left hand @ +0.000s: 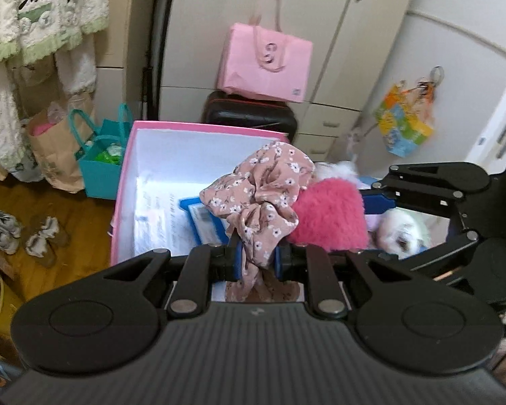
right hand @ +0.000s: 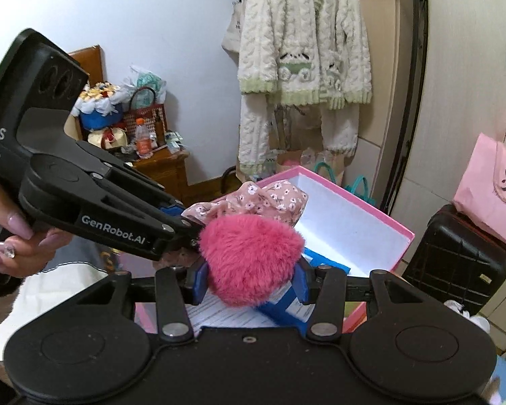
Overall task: Organize soft objects
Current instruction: 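Carry scrunchie and pom-pom into the pink box and open both grippers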
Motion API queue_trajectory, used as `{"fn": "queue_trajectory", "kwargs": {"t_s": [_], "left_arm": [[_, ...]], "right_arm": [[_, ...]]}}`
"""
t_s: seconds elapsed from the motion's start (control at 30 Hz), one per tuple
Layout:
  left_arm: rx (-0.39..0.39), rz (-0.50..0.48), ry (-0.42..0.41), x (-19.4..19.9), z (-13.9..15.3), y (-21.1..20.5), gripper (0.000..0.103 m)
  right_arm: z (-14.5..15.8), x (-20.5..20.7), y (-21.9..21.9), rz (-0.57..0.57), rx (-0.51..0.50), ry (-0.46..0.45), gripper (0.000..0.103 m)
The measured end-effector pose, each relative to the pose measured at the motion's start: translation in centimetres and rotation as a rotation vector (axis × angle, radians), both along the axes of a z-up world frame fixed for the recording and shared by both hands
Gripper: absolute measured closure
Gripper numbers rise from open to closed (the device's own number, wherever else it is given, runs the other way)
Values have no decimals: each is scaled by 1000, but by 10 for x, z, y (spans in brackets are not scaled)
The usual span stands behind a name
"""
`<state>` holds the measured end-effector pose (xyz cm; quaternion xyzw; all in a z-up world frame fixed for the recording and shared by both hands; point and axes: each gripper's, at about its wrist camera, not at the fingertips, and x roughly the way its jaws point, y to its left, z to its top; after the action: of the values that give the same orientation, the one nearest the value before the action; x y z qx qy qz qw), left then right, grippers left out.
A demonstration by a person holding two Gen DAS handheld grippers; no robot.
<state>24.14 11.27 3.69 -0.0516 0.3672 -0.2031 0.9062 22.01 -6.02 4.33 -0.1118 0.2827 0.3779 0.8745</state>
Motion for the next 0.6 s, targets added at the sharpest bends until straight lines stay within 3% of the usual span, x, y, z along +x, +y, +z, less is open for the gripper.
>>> {"fn": "queue_trajectory", "kwargs": {"t_s": [0.13, 0.27, 0.5, 0.6], "left_arm": [[63, 56, -7, 33, -13, -4, 87], [73, 78, 31, 63, -26, -3, 87], [218, 145, 86, 93, -48, -21, 87], [234, 154, 121, 101, -56, -24, 87]], "right_arm": [[-12, 33, 7, 33, -42, 23, 50], [-27, 62, 13, 60, -80, 49, 50], [-51, 81, 34, 92, -224, 47, 50], [-57, 91, 39, 73, -265, 62, 50]]}}
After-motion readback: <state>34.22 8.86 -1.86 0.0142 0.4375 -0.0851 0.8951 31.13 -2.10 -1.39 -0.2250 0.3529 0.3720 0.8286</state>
